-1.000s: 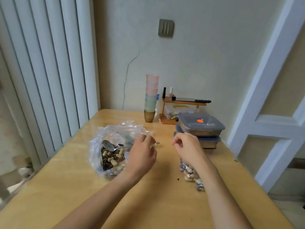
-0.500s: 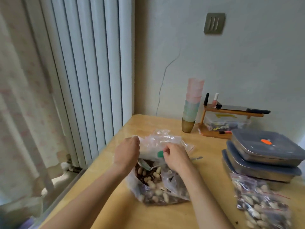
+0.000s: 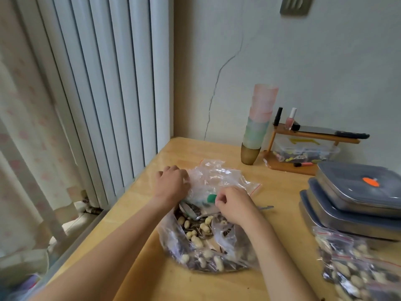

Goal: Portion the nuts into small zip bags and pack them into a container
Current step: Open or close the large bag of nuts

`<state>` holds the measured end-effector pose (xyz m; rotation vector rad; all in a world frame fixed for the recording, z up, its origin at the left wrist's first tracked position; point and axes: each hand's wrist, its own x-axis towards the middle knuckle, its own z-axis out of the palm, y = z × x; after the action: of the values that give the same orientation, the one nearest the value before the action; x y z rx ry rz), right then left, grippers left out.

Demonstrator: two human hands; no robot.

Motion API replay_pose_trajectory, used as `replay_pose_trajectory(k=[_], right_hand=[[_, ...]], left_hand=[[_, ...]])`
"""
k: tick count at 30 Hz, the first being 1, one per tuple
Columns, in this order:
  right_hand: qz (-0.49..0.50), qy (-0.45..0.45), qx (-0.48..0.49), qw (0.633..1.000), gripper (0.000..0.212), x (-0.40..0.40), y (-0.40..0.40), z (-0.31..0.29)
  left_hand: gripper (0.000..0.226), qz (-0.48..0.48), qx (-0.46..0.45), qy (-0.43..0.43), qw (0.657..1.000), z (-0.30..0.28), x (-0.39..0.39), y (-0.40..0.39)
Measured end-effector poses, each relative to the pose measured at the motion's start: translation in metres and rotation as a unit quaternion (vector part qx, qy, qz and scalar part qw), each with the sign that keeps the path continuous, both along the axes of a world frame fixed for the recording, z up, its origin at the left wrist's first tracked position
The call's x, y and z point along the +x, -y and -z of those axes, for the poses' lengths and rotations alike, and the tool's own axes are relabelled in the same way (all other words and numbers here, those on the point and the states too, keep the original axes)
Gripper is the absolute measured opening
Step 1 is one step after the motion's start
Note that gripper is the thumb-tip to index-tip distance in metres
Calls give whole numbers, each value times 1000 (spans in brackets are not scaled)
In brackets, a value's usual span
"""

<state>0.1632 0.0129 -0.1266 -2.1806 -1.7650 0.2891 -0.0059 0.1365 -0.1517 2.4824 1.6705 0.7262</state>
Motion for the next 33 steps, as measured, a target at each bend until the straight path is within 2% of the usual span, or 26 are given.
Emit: replay_pose_trajectory(k=[4, 7, 12, 16, 20, 21, 23, 25, 26, 30, 33], right_hand=[[-3, -5, -7, 1000, 20, 0, 4, -6], [0, -34, -8, 999, 20, 0, 9, -14], [6, -164, 75, 984, 15, -3, 22, -43], [-1, -344, 105, 933, 21, -8, 40, -70], [-76, -352, 46, 932, 20, -7, 62, -75], [-79, -352, 41, 932, 17, -8, 66, -72], [-57, -351, 55, 933, 13, -10, 72, -66], [-44, -363, 77, 928, 11, -12, 78, -62], [-43, -373, 87, 923, 10, -13, 80, -61], [-38, -362, 99, 926, 11, -13, 80, -59], [-33, -316, 127, 939, 13, -7, 74, -56]], left_hand=[[20, -26, 57, 83, 995, -10, -2, 9], [21, -9, 87, 153, 984, -26, -7, 21], [20, 53, 109, 252, 960, -54, -15, 66], [24, 156, 68, 264, 949, -58, -19, 111], [30, 184, -17, 326, 927, -51, -18, 146], [33, 177, -55, 364, 913, -49, -17, 154], [41, 183, -180, 440, 861, -47, -15, 164], [49, 208, -302, 462, 807, -46, -14, 171], [55, 216, -326, 460, 797, -43, -13, 174], [71, 177, -279, 464, 822, -30, -5, 173], [69, 156, -265, 490, 816, -23, -5, 169]])
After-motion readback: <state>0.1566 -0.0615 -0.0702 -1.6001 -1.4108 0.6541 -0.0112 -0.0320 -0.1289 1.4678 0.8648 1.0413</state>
